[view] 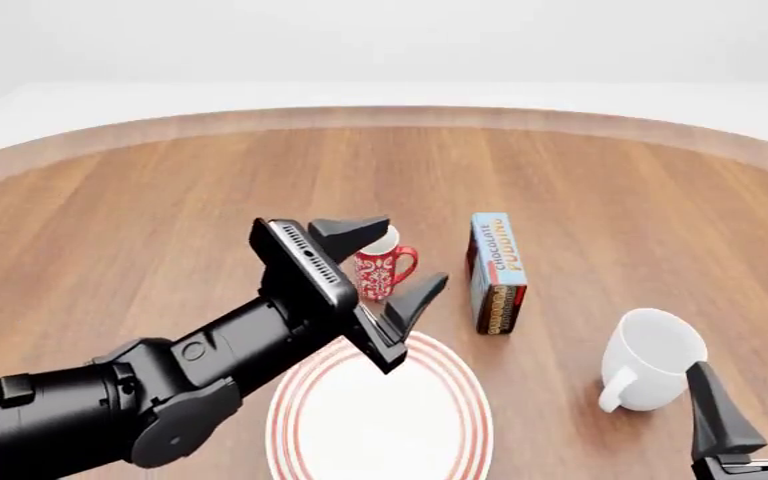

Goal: Pick up the white mug and put it on the plate, and put the chocolate pudding to the right of the plate.

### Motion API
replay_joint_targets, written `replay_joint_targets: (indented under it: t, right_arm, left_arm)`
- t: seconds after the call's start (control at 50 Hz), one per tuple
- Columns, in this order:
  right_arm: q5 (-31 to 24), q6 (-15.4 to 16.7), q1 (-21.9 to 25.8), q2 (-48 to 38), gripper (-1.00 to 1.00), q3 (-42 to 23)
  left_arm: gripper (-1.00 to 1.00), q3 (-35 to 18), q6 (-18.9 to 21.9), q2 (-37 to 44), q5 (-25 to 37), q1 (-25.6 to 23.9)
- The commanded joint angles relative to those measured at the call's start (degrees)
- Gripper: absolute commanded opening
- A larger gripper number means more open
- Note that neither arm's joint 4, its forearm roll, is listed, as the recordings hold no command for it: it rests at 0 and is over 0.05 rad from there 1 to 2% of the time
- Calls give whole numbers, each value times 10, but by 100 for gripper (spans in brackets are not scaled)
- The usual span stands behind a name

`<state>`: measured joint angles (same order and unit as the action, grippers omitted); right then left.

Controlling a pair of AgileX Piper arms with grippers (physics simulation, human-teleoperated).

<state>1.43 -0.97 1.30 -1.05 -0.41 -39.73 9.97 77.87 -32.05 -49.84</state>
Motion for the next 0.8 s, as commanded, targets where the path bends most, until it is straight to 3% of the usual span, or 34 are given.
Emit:
replay_joint_targets:
  t: [0.02, 0.8]
  right_arm:
    - [1, 0, 1, -1, 100, 0]
    - [3, -2, 1, -4, 100, 0]
  left_arm:
    - [100, -25, -1, 40, 4, -19]
    - [100, -87, -7, 133, 33, -78]
